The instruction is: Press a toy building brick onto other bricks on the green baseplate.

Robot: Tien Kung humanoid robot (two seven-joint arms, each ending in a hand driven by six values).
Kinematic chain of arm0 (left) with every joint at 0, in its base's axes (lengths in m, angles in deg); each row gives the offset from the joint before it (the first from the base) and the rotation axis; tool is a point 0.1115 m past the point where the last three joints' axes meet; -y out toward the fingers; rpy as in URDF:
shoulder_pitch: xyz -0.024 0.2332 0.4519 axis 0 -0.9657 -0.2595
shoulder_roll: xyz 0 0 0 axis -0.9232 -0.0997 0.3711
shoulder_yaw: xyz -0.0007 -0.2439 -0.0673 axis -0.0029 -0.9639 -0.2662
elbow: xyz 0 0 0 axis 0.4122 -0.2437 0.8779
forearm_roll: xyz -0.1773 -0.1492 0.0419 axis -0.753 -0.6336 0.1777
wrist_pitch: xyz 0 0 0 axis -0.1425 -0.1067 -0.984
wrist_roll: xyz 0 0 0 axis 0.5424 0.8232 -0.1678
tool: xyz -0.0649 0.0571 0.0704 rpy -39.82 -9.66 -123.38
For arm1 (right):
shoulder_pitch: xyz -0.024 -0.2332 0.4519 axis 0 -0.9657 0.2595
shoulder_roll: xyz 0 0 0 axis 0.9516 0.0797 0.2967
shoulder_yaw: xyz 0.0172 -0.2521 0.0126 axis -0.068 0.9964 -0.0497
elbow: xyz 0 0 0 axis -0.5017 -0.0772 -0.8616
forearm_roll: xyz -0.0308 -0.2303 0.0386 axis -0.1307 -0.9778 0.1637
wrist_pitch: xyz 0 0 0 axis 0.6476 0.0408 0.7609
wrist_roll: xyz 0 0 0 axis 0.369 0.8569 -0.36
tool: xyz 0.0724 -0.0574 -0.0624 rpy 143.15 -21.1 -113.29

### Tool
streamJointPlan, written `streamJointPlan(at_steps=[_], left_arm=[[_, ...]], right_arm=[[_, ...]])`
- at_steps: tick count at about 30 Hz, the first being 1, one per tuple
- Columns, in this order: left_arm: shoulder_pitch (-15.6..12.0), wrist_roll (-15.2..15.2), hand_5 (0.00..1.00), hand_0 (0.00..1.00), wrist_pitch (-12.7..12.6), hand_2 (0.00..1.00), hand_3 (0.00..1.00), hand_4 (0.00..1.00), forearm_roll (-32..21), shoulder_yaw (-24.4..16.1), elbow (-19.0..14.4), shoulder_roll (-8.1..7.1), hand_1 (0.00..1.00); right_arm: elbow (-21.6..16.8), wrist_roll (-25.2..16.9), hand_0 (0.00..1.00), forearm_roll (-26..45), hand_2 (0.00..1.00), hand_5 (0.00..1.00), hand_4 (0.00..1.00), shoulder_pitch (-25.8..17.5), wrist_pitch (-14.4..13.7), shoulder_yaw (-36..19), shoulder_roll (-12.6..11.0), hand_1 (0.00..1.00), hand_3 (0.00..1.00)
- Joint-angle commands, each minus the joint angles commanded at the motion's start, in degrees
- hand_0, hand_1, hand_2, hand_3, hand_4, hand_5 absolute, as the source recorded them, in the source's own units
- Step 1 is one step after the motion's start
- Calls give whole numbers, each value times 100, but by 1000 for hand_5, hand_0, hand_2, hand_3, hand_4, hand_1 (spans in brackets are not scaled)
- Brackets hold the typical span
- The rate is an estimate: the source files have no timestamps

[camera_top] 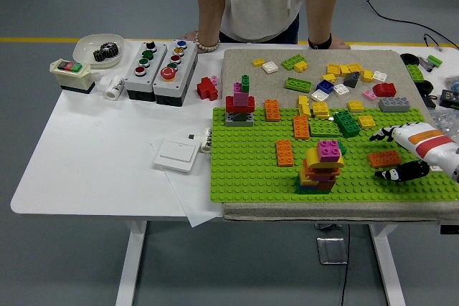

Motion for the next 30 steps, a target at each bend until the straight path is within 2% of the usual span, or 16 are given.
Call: streamJointPlan(at_steps=[18, 19, 24, 25, 30], left_arm=[[51, 24, 659, 796, -5, 738, 585, 646, -65, 64, -19, -14, 773], [54, 24, 658, 796, -4, 739, 584, 646, -63, 64, -19, -14, 773], [60, 24, 658, 796, -6, 739, 584, 646, -63, 65, -20, -11, 773], [63, 26, 658, 797, -7, 737, 584, 646, -70, 71, -20, -11, 772], [79, 40, 658, 797, -16, 737, 584, 646, -121, 102, -19, -9, 772]], right_arm=[[398, -31, 726, 121, 700, 415, 926, 133, 61, 80, 109, 640, 746], [429, -35, 725, 125, 694, 413, 909, 141, 67, 86, 114, 637, 720], [527, -50, 725, 116, 694, 413, 909, 161, 83, 107, 125, 637, 720], [554, -58, 720, 102, 688, 410, 888, 168, 80, 122, 128, 636, 685], [578, -94, 720, 67, 688, 410, 888, 175, 32, 136, 136, 636, 685]])
